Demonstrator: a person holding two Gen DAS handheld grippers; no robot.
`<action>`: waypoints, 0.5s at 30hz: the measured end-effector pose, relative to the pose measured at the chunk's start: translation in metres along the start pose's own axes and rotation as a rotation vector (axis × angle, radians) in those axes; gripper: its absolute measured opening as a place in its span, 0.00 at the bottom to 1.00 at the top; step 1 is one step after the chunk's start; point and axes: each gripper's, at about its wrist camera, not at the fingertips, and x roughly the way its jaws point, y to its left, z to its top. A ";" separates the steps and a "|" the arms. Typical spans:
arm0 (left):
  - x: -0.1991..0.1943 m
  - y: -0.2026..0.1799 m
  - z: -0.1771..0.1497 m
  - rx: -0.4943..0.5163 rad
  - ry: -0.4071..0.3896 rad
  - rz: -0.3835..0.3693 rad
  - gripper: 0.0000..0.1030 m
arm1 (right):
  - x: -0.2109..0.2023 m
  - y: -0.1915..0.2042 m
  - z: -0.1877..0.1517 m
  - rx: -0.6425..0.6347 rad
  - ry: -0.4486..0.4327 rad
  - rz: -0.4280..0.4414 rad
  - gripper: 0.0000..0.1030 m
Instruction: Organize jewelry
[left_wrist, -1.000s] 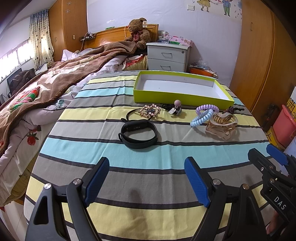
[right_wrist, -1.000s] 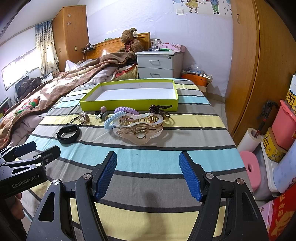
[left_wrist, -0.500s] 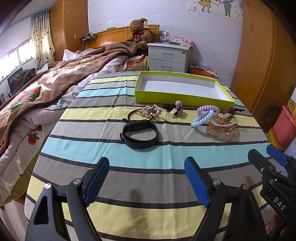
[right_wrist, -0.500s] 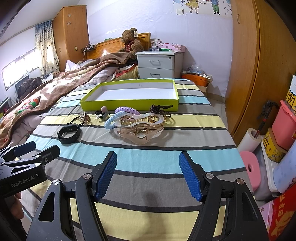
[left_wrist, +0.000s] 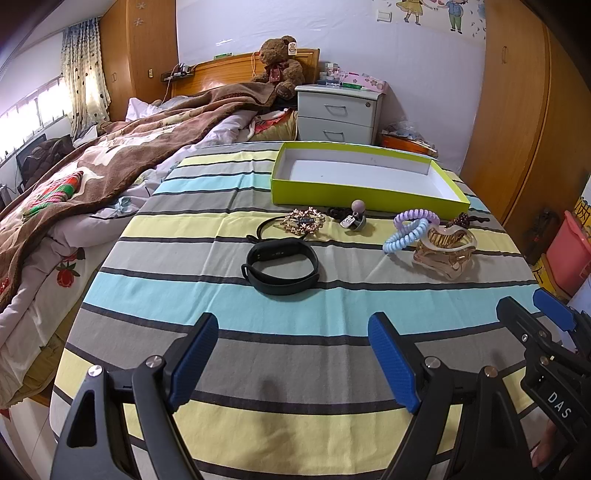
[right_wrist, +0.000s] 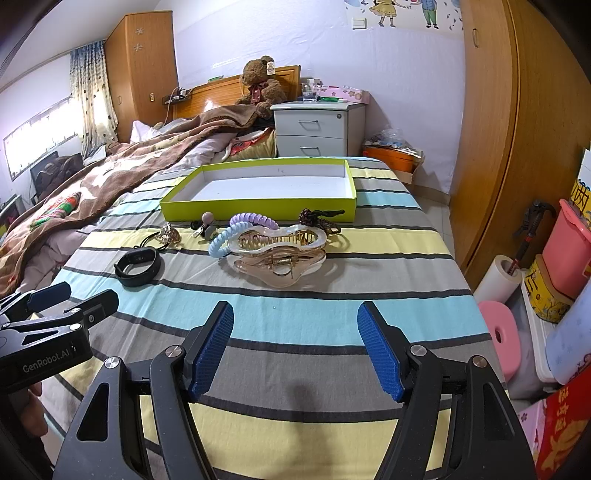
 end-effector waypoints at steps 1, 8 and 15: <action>0.000 0.000 0.000 0.000 0.001 -0.001 0.82 | 0.000 0.000 0.000 0.000 -0.001 0.000 0.68; 0.000 0.000 0.001 0.000 0.001 0.003 0.82 | 0.000 0.000 0.000 -0.001 -0.001 0.000 0.68; -0.001 0.000 0.001 0.000 0.000 0.002 0.82 | 0.000 0.000 0.000 -0.001 0.000 0.001 0.68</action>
